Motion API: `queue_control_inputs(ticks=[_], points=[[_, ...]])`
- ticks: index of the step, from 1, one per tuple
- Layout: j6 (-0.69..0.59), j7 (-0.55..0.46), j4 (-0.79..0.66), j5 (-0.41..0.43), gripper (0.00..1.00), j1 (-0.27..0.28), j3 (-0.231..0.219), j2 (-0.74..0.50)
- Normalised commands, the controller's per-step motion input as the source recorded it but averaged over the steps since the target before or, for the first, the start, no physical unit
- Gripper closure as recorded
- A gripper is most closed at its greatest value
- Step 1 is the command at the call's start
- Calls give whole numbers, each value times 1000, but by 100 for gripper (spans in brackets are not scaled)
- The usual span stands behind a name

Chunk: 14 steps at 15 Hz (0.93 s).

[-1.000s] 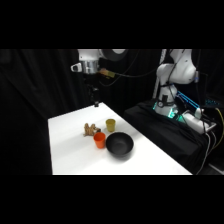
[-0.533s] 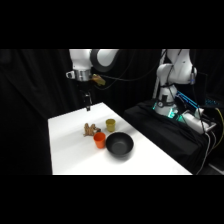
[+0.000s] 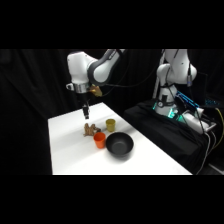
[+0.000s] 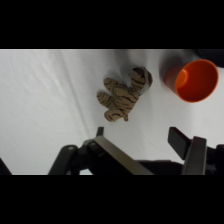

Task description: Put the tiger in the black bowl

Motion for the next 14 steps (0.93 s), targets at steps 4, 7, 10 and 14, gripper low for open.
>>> queue_control_inputs(ticks=[4,7,10,14], points=[[120,23,149,-11,0,-49,-4,211],[87,14,132,16,0,-36,22,177],[66,2,123,47,0,-41,47,148],[103,-24,102,75,0,-57,70,141]])
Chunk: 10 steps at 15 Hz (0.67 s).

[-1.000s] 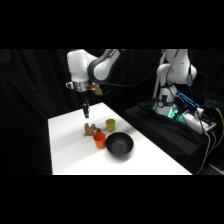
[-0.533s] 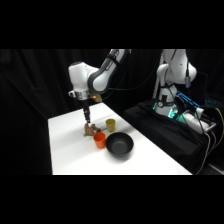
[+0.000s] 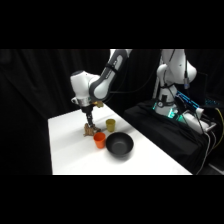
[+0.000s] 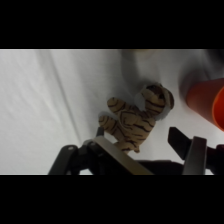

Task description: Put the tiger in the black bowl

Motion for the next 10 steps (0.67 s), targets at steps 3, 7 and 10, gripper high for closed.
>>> queue_control_inputs(ticks=[3,7,10], points=[[157,-38,104,93,0,-52,95,140],[145,-29,127,83,0,-40,78,149],[106,-29,179,66,0,-27,62,191]])
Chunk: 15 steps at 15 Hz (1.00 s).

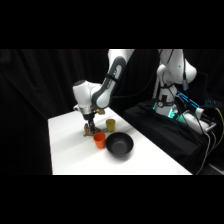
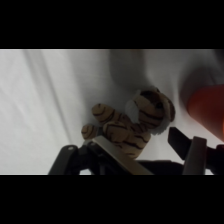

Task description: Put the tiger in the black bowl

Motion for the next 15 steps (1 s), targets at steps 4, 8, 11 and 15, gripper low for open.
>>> queue_control_inputs(ticks=[4,8,11,15], points=[[55,-27,210,55,4,-24,44,179],[53,-22,165,51,37,-31,25,99],[53,-26,121,51,63,-34,25,51],[30,-12,111,43,94,-24,20,49]])
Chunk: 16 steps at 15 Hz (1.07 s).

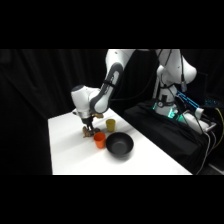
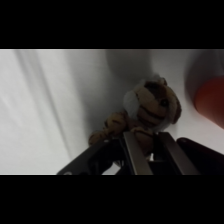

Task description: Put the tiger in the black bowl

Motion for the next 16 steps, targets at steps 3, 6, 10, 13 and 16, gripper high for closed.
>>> queue_control_inputs(ticks=[3,6,10,13,16], points=[[-130,15,42,14,94,-13,-21,-113],[-240,33,-136,-59,94,16,-77,-425],[-265,49,-268,-131,93,52,-81,-599],[-214,101,-359,-154,93,93,-50,-556],[-47,124,-519,-147,93,112,-8,-552]])
